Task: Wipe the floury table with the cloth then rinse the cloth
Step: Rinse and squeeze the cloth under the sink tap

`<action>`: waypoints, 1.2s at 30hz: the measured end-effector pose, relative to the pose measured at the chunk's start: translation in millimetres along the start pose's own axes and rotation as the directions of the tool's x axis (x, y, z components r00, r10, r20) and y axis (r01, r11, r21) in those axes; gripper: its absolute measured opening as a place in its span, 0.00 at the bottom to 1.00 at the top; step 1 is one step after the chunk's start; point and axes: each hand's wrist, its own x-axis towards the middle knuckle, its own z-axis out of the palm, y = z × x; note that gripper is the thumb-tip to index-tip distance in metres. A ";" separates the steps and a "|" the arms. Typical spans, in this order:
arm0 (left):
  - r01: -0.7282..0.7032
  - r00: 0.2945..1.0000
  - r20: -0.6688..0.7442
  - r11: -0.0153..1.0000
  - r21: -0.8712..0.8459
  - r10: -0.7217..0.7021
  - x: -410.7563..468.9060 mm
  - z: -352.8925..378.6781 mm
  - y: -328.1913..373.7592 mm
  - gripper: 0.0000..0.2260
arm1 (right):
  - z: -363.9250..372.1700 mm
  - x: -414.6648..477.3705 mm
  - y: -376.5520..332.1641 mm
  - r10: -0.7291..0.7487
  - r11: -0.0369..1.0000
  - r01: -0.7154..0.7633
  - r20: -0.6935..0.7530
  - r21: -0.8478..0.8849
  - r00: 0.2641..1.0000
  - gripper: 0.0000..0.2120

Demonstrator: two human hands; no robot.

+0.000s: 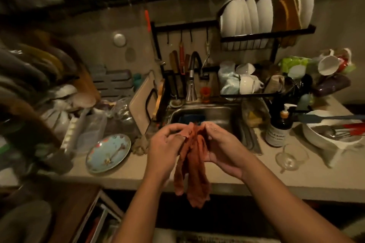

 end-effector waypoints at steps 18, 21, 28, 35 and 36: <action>0.119 0.966 0.197 0.966 0.229 -0.166 313.5 -5.3 -15.1 0.13 | -118.5 205.0 -41.4 -0.416 0.899 0.313 -0.369 -0.306 0.831 0.14; 0.192 0.944 0.211 0.942 0.275 -0.255 370.9 -1.1 -24.9 0.15 | -135.6 226.6 -41.2 -0.396 0.896 0.266 -0.371 -0.355 0.840 0.13; 0.272 0.824 0.409 0.906 0.323 -0.393 472.5 61.3 -56.1 0.13 | -150.7 249.8 -44.6 -0.404 0.903 0.269 -0.449 -0.335 0.797 0.11; 0.080 0.805 0.520 0.920 0.383 -0.286 554.9 122.0 -119.4 0.19 | -150.8 277.1 -18.8 -0.450 0.861 0.186 -0.539 -0.474 0.712 0.11; 0.086 0.818 0.498 0.917 0.390 -0.289 563.4 132.0 -123.9 0.19 | -151.5 279.8 -17.8 -0.455 0.855 0.167 -0.555 -0.492 0.696 0.11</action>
